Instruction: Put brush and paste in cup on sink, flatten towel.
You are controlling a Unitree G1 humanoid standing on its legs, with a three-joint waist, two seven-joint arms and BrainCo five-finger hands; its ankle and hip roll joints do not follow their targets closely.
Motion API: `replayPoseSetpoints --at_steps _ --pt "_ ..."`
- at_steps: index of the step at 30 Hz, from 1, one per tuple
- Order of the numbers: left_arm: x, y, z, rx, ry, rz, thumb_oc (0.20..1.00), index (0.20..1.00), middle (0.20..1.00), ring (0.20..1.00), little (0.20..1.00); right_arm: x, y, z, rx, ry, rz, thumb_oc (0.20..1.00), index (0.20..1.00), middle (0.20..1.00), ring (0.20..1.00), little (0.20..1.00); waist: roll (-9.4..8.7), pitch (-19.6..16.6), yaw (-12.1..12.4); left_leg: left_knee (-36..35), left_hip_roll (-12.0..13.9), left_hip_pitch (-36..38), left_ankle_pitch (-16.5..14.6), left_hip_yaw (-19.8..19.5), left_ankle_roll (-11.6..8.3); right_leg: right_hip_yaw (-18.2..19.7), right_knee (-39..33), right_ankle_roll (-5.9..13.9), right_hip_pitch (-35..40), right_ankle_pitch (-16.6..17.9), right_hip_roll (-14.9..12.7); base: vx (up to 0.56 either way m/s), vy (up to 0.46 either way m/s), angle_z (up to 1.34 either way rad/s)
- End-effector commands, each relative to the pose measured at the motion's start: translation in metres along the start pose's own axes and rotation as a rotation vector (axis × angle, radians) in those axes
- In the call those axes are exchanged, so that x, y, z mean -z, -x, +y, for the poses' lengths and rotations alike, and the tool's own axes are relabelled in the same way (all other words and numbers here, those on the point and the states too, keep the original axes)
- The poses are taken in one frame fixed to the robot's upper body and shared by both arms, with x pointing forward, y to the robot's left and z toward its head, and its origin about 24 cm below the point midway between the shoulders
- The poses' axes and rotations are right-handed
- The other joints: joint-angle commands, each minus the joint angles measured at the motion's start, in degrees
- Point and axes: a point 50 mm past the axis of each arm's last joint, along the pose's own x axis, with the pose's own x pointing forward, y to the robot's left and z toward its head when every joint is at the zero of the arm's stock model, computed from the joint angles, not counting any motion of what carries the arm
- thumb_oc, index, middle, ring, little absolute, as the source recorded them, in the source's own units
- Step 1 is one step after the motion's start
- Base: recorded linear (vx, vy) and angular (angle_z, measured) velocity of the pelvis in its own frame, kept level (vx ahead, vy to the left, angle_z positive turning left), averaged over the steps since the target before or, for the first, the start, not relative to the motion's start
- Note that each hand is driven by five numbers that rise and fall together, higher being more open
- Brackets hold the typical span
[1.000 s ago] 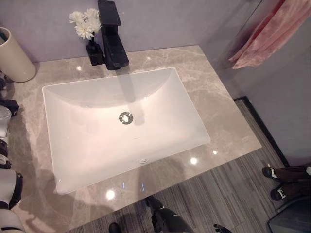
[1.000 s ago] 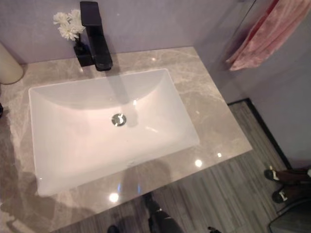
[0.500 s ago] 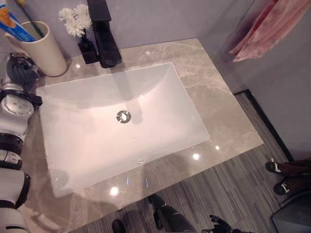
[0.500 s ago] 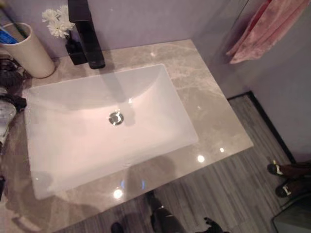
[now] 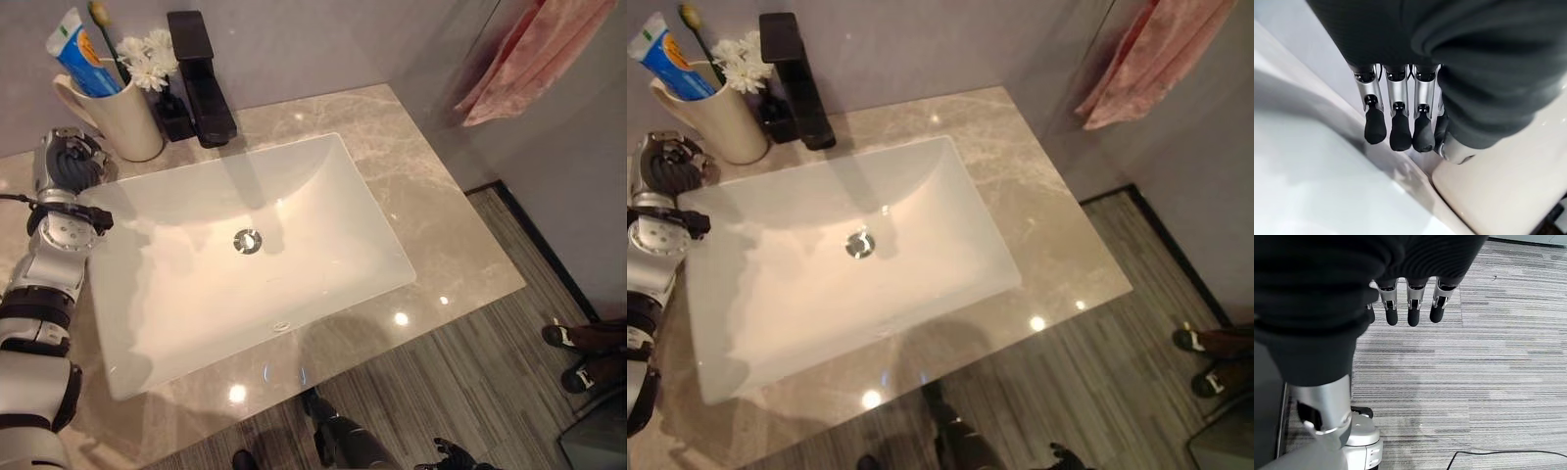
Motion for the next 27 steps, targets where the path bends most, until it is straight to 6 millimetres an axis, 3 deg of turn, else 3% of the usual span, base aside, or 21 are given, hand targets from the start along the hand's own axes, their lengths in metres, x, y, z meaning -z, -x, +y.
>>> replayPoseSetpoints --at_steps 1,5,6,8,9,11,14,15,16,19,21,25,27 --pt "0.001 0.002 0.021 -0.111 0.044 -0.015 0.2 0.2 0.2 0.2 0.2 0.02 0.005 -0.012 0.035 0.011 0.08 1.0 1.0 1.0 1.0 1.0 0.91 -1.1 0.0 0.3 0.4 -2.6 5.6 -4.8 -0.29 -2.5 0.0 7.19 7.3 -4.1 -3.7 0.02 0.008 0.21" --pt "0.003 0.009 0.022 -0.111 0.057 -0.032 0.2 0.2 0.2 0.2 0.2 0.023 0.005 -0.011 0.027 0.012 0.092 1.0 1.0 1.0 1.0 1.0 1.0 -1.5 0.9 0.3 0.1 -1.8 5.6 -5.8 -0.07 -3.5 0.0 7.27 8.9 -4.5 -4.3 0.0 0.018 0.23" --pt "-0.007 0.022 0.017 -0.1 0.145 -0.106 0.2 0.2 0.2 0.2 0.2 0.021 0.004 -0.009 0.025 -0.007 0.09 1.0 1.0 1.0 1.0 1.0 0.95 -1.8 2.2 0.3 -0.2 -1.1 5.6 -6.8 0.12 -4.6 0.0 7.36 10.3 -4.7 -5.0 -0.05 0.034 0.16" --pt "-0.008 0.032 0.01 -0.09 0.234 -0.109 0.2 0.2 0.2 0.2 0.2 0.022 0.004 -0.01 0.031 -0.015 0.095 1.0 1.0 1.0 1.0 1.0 1.09 -1.9 2.4 0.3 -0.4 -0.7 5.6 -7.3 0.23 -5.1 0.0 7.42 10.9 -4.7 -5.2 -0.05 0.031 0.17" --pt "-0.017 0.049 0.005 -0.07 0.336 -0.172 0.2 0.2 0.2 0.2 0.2 0.023 0.004 -0.008 0.033 -0.045 0.11 1.0 1.0 1.0 1.0 1.0 1.01 -2.0 3.4 0.3 -0.6 -0.2 5.5 -8.0 0.49 -5.9 0.0 7.53 12.0 -4.9 -5.6 -0.03 0.023 0.28" --pt "-0.023 0.061 0.003 -0.05 0.384 -0.218 0.2 0.2 0.2 0.2 0.2 0.025 0.004 -0.007 0.033 -0.055 0.122 1.0 1.0 1.0 1.0 1.0 1.1 -2.1 3.9 0.3 -0.8 0.2 5.4 -8.3 0.6 -6.3 0.0 7.62 12.6 -5.0 -5.9 -0.06 0.047 0.28" --pt "-0.023 0.104 0.004 0.018 0.411 -0.285 0.2 0.2 0.2 0.2 0.2 0.042 0.008 0.0 0.01 -0.045 0.208 1.0 1.0 1.0 1.0 1.0 1.21 -2.6 6.4 0.3 -1.5 1.8 4.9 -9.8 1.52 -8.2 0.0 7.92 15.1 -5.3 -6.9 -0.08 0.067 0.09" --pt "-0.022 0.105 0.005 0.019 0.41 -0.282 0.2 0.2 0.2 0.2 0.2 0.043 0.008 0.0 0.01 -0.043 0.21 1.0 1.0 1.0 1.0 1.0 1.29 -2.6 6.3 0.3 -1.5 2.0 4.9 -9.9 1.54 -8.2 0.0 7.94 15.2 -5.3 -6.9 -0.11 0.075 0.32" --pt "-0.019 0.121 0.01 0.041 0.424 -0.285 0.2 0.2 0.2 0.2 0.2 0.047 0.009 0.002 0.005 -0.053 0.226 1.0 1.0 1.0 1.0 1.0 1.29 -2.9 7.4 0.3 -2.0 3.0 4.6 -10.9 2.12 -9.3 0.0 7.97 16.6 -5.6 -7.3 -0.07 0.058 0.41" --pt "-0.019 0.132 0.014 0.055 0.443 -0.303 0.2 0.2 0.2 0.2 0.2 0.049 0.01 0.002 0.011 -0.067 0.232 1.0 1.0 1.0 1.0 1.0 1.26 -2.7 8.3 0.3 -2.5 4.2 4.4 -11.9 2.54 -10.2 0.0 7.96 18.2 -5.7 -7.8 -0.08 0.067 0.32" --pt "-0.017 0.138 0.014 0.077 0.491 -0.297 0.2 0.2 0.2 0.2 0.2 0.047 0.009 0.0 0.008 -0.047 0.224 1.0 1.0 1.0 1.0 1.0 1.06 -2.6 9.0 0.3 -3.2 5.2 4.2 -12.8 3.15 -11.1 0.0 8.02 19.5 -5.7 -8.6 -0.1 0.101 0.47" --pt "-0.04 0.147 0.006 0.199 0.637 -0.386 0.2 0.2 0.2 0.2 0.2 0.039 0.008 -0.002 0.014 -0.052 0.166 1.0 1.0 1.0 1.0 1.0 0.09 -2.4 9.1 0.4 -4.9 6.2 4.0 -13.7 4.61 -11.9 0.4 8.74 20.7 -4.0 -10.1 -0.15 0.109 0.27" --pt "-0.062 0.147 -0.001 0.304 0.637 -0.5 0.2 0.2 0.2 0.2 0.2 0.006 0.006 -0.014 0.105 -0.119 -0.05 1.0 1.0 1.0 1.0 1.0 -0.57 0.0 6.1 0.6 -5.9 6.5 4.5 -14.0 5.6 -9.6 5.5 9.29 18.0 -2.3 -10.5 -0.32 0.154 0.18"
